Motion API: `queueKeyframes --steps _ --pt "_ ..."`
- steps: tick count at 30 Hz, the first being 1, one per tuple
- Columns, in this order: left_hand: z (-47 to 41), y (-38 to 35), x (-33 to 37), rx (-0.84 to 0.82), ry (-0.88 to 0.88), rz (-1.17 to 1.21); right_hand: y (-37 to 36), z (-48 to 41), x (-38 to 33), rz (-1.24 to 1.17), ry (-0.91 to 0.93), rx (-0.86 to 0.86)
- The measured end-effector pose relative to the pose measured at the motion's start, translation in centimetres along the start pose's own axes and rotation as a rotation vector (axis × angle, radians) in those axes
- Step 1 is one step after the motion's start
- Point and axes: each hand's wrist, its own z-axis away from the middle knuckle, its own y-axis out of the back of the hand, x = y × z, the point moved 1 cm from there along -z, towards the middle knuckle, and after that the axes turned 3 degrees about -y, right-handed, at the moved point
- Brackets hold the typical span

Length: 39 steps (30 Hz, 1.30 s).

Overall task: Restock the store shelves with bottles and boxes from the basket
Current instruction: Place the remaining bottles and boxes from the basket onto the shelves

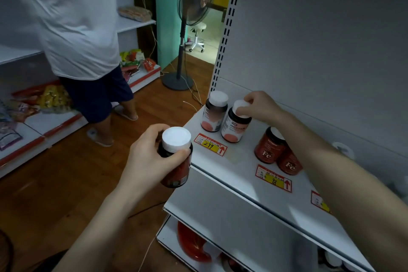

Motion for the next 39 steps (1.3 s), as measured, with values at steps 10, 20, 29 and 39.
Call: queueKeyframes --steps 10,20,29,39 --pt "-2.8 0.4 -0.4 -0.081 -0.015 0.055 -1.0 -1.6 0.5 -0.016 0.017 -0.001" --pt "-5.1 0.7 0.0 -0.14 -0.053 0.142 -0.6 -0.6 0.1 0.067 0.025 0.027" --pt "-6.2 0.0 2.7 -0.292 -0.006 0.5 0.8 7.2 -5.1 -0.492 0.266 -0.202" --pt "-6.0 -2.8 4.1 -0.332 0.031 0.696 0.0 8.1 -3.4 -0.664 0.22 -0.084"
